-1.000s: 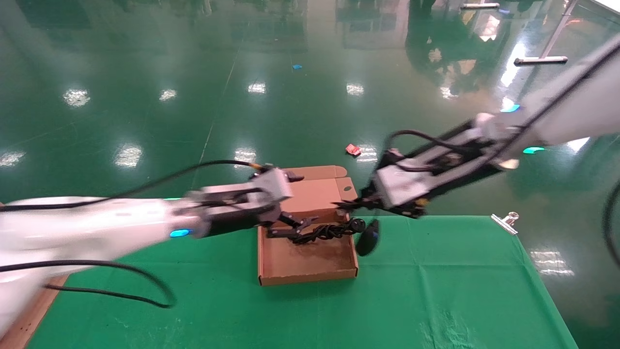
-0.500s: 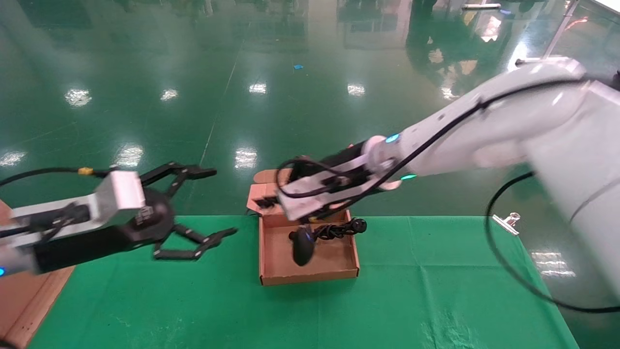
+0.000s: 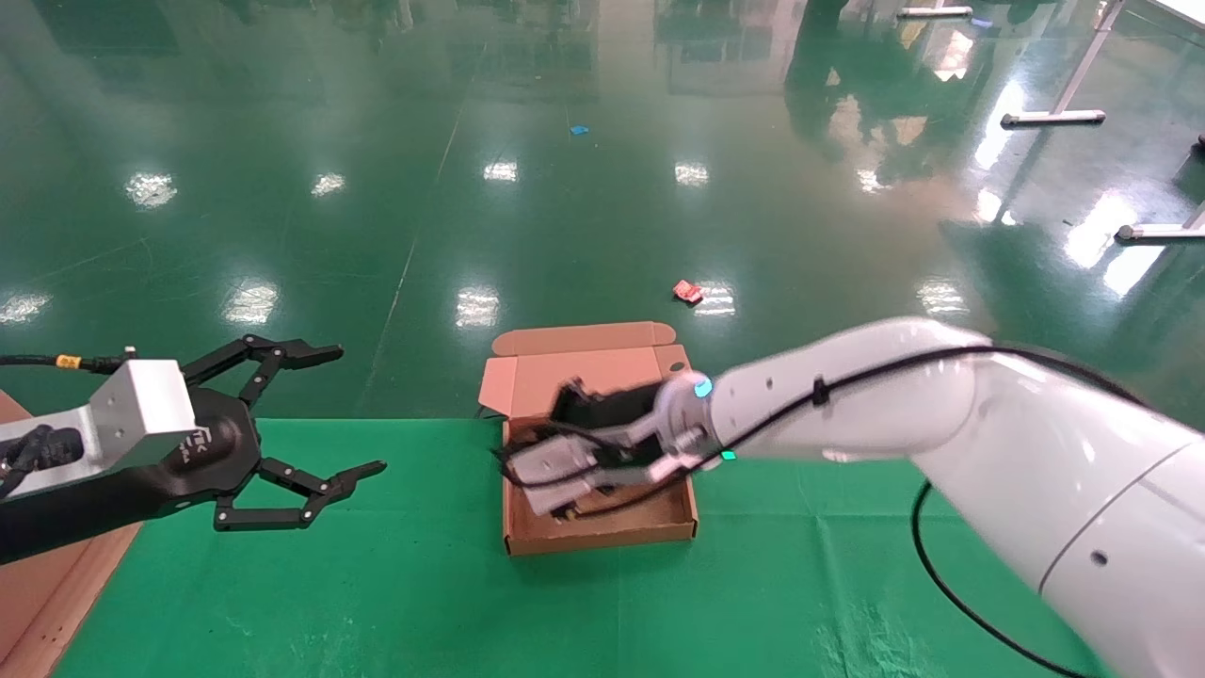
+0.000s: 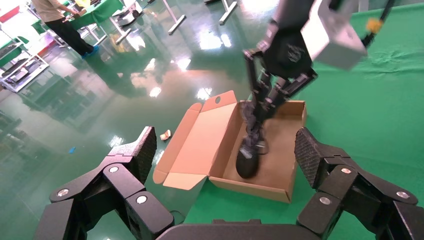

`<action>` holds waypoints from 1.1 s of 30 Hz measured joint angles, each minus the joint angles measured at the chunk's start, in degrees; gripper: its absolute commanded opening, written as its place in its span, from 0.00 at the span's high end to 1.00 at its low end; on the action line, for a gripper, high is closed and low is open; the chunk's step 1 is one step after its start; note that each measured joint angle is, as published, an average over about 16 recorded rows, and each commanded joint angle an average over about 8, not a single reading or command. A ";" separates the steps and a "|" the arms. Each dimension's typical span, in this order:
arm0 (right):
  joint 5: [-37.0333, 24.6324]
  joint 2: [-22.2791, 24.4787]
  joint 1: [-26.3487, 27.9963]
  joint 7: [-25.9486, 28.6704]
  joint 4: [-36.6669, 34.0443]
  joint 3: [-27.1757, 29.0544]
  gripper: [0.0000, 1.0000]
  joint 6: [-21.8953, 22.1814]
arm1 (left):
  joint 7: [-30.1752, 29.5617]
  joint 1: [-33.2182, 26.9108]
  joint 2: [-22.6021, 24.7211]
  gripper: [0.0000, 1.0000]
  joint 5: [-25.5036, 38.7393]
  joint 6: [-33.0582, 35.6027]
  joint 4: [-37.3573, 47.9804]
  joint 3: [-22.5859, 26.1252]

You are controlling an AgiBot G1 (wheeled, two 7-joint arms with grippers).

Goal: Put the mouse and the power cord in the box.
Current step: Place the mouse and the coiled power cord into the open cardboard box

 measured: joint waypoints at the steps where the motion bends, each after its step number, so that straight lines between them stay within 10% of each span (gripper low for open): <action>1: 0.21 0.02 -0.27 0.31 -0.23 -0.70 0.68 0.71 | -0.08 0.11 -0.15 0.00 0.00 -0.21 -0.26 -0.01; 7: 1.08 0.10 -1.37 1.48 -1.80 -3.26 0.00 3.77 | -0.38 0.53 -0.68 0.00 -0.16 -0.89 -1.27 -0.09; 33: 7.06 6.29 -6.42 6.76 3.18 4.79 0.00 -2.45 | -5.60 2.12 -0.04 0.00 0.58 2.35 -3.79 -3.85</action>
